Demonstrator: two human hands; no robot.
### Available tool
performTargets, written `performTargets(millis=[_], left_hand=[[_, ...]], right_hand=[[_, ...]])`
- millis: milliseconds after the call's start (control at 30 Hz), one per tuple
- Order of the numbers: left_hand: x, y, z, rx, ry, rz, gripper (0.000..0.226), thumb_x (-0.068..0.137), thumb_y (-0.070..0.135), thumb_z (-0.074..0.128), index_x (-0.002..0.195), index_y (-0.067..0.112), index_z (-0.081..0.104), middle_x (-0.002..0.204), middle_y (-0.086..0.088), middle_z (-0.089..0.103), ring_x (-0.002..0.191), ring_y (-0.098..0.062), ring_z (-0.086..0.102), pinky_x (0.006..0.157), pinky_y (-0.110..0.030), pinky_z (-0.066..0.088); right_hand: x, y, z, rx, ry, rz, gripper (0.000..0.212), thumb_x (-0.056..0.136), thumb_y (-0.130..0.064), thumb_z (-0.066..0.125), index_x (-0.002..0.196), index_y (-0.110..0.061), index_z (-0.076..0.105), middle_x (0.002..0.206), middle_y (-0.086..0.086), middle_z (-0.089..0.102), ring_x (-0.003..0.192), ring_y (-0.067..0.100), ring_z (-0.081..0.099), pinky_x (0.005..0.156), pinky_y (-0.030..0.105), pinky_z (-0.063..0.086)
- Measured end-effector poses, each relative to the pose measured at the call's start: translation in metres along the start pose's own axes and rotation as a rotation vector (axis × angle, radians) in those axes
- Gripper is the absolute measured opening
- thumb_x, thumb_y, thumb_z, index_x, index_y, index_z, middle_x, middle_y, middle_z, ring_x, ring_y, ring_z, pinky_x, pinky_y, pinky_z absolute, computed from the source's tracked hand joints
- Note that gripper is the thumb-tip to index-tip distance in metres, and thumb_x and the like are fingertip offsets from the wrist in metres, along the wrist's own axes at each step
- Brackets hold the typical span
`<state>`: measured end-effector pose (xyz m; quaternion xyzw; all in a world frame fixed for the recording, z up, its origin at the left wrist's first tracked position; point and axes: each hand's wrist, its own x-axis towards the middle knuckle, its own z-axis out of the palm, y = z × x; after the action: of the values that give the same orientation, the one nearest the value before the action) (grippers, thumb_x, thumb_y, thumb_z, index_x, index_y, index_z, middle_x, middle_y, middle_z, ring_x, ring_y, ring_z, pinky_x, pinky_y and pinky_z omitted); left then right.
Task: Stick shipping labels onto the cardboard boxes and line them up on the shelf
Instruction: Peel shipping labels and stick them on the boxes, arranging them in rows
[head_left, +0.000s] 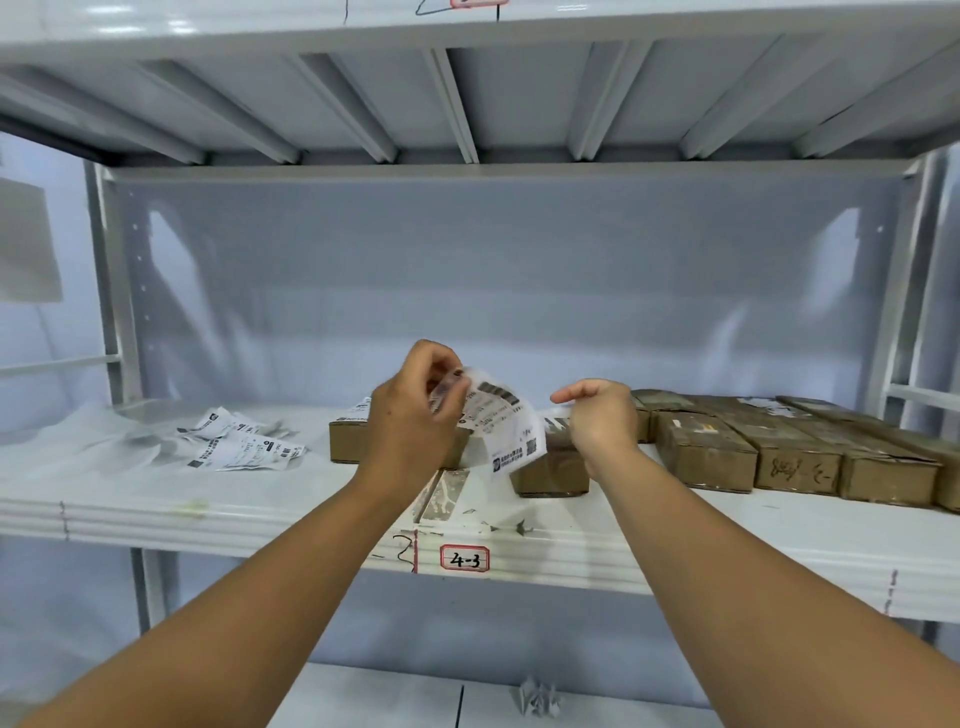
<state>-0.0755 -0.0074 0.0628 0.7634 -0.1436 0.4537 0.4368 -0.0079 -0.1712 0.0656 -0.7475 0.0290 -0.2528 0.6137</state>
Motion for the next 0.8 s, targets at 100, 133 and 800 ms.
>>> performTargets(millis=[100, 133, 800], left_hand=[[0.005, -0.006, -0.004, -0.145, 0.102, -0.147, 0.020, 0.089, 0.016, 0.061, 0.079, 0.029, 0.049, 0.083, 0.006, 0.064, 0.082, -0.017, 0.063, 0.063, -0.029, 0.047], [0.006, -0.008, -0.004, -0.176, 0.130, -0.194, 0.020, 0.088, 0.016, 0.062, 0.078, 0.028, 0.049, 0.082, 0.004, 0.065, 0.080, -0.019, 0.063, 0.065, -0.033, 0.047], [0.020, -0.074, -0.050, -1.187, 0.540, -0.990, 0.012, 0.092, 0.009, 0.051, 0.101, 0.014, 0.057, 0.096, -0.005, 0.062, 0.070, -0.014, 0.060, 0.050, -0.018, 0.052]], right_hand=[[0.006, 0.003, -0.004, 0.057, 0.160, 0.037, 0.045, 0.079, 0.016, 0.031, 0.066, -0.011, 0.064, 0.083, 0.004, 0.061, 0.065, 0.013, 0.053, 0.060, 0.024, 0.047], [0.007, 0.004, -0.006, 0.083, 0.191, 0.062, 0.044, 0.080, 0.015, 0.031, 0.064, -0.011, 0.063, 0.084, 0.006, 0.062, 0.069, 0.019, 0.055, 0.067, 0.027, 0.050], [-0.020, -0.025, 0.049, 0.155, -0.085, 0.062, 0.033, 0.079, 0.002, 0.047, 0.073, -0.016, 0.075, 0.080, 0.004, 0.068, 0.075, 0.024, 0.061, 0.074, 0.033, 0.050]])
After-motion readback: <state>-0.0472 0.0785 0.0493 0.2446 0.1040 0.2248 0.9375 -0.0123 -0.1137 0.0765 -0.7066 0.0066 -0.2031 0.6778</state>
